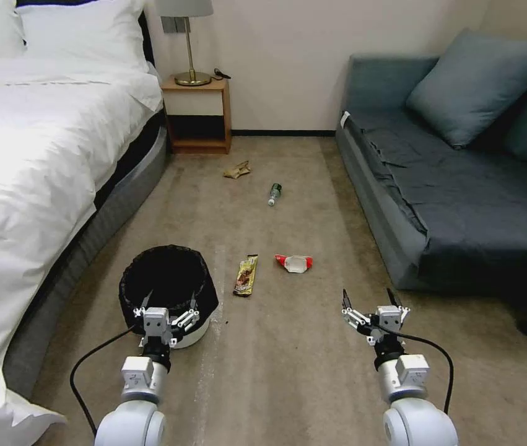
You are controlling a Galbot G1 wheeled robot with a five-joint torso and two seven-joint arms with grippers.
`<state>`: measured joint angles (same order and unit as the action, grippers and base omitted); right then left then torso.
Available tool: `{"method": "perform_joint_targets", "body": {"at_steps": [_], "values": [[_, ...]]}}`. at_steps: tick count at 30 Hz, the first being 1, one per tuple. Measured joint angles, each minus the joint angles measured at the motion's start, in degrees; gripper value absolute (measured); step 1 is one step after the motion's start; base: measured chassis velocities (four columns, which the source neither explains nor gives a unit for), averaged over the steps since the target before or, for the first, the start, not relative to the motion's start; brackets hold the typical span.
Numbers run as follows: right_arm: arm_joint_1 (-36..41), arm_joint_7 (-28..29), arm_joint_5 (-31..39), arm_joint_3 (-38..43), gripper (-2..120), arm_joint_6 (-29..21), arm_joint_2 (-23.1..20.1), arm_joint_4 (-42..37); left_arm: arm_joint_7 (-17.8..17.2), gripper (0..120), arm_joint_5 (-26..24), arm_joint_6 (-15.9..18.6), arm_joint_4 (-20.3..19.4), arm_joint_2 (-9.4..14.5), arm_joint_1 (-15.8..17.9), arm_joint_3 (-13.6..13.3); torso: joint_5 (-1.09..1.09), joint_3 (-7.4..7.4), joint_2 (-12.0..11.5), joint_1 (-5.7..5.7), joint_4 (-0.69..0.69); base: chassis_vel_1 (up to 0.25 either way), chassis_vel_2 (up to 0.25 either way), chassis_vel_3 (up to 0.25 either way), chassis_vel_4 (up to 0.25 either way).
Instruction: Pick up the trash bin, then pick up the garbage on the floor and place it into the trash bin.
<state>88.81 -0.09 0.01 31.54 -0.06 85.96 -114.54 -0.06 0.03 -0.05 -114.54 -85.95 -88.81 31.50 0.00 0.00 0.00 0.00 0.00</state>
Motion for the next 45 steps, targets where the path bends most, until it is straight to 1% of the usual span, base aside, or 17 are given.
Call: {"method": "perform_joint_targets", "body": {"at_steps": [45], "values": [[-0.01,0.09,-0.01,-0.03,100,0.07,-0.02,-0.06,0.06,100,-0.03,0.05,-0.06,0.00,0.00,0.01,0.00,0.00,0.00,0.00,0.00,0.000,0.000,0.000,0.000]]}}
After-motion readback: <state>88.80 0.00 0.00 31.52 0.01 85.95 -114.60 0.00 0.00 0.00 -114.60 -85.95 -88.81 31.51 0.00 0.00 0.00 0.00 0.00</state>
